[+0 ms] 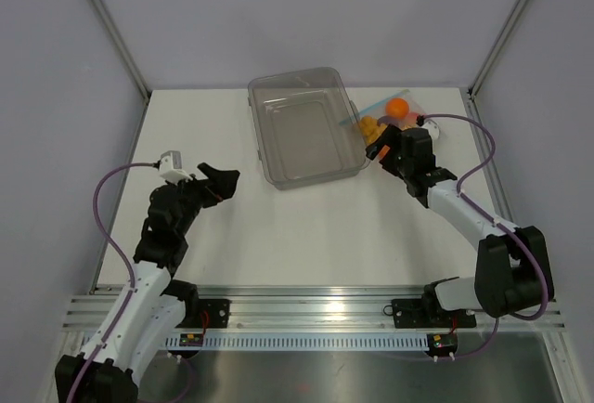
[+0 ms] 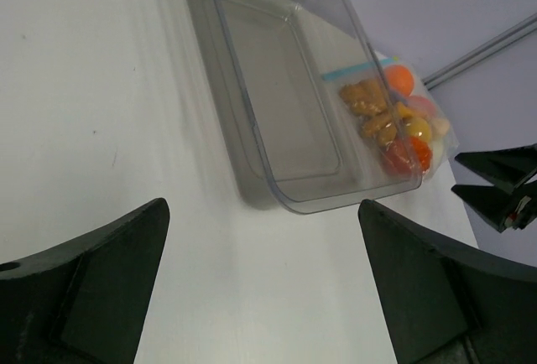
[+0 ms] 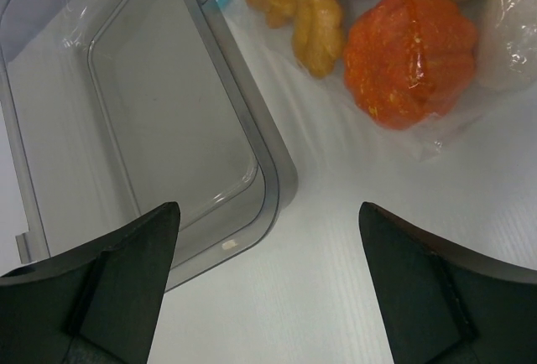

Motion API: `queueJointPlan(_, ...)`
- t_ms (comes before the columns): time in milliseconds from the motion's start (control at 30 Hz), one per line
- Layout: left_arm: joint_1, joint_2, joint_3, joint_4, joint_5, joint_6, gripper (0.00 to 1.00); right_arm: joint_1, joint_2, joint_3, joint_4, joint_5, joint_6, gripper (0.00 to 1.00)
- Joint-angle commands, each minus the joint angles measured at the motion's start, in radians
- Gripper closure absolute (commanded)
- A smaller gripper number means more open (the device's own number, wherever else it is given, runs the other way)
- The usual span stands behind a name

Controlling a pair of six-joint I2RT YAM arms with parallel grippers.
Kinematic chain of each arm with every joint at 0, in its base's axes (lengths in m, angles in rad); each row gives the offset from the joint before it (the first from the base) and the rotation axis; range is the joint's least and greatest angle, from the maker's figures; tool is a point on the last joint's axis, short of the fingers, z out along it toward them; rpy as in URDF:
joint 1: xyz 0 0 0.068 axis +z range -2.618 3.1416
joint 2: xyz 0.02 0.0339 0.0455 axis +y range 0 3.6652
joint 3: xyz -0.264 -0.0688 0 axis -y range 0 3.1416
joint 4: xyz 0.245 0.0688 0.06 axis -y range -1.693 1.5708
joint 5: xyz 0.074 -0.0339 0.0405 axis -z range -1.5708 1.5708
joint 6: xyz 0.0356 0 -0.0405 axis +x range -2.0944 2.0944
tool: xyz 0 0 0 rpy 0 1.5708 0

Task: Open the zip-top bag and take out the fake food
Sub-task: Move the bin to the center of the board.

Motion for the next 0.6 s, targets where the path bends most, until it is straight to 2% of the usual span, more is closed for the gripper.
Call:
queueJointPlan(0,-0.001,0.101,0.061,0.090,0.062,-0.014,0.01,-0.004,0.022,0.054,0.031,-0.036,-0.014,0.04)
queueJointPlan(100,-0.010,0.207,0.082,0.115,0.079,-0.019,0.01,-0.004,-0.007,-0.008,0.087,-0.073,0.026,0.04)
queueJointPlan(267,-0.059,0.388,0.150,0.098,0.050,-0.019,0.01,-0.004,-0.070,-0.031,0.031,-0.096,0.026,0.04)
queueJointPlan(567,-0.124,0.515,0.189,0.153,-0.025,-0.031,0.01,-0.004,-0.132,-0.053,-0.012,-0.093,0.040,0.03)
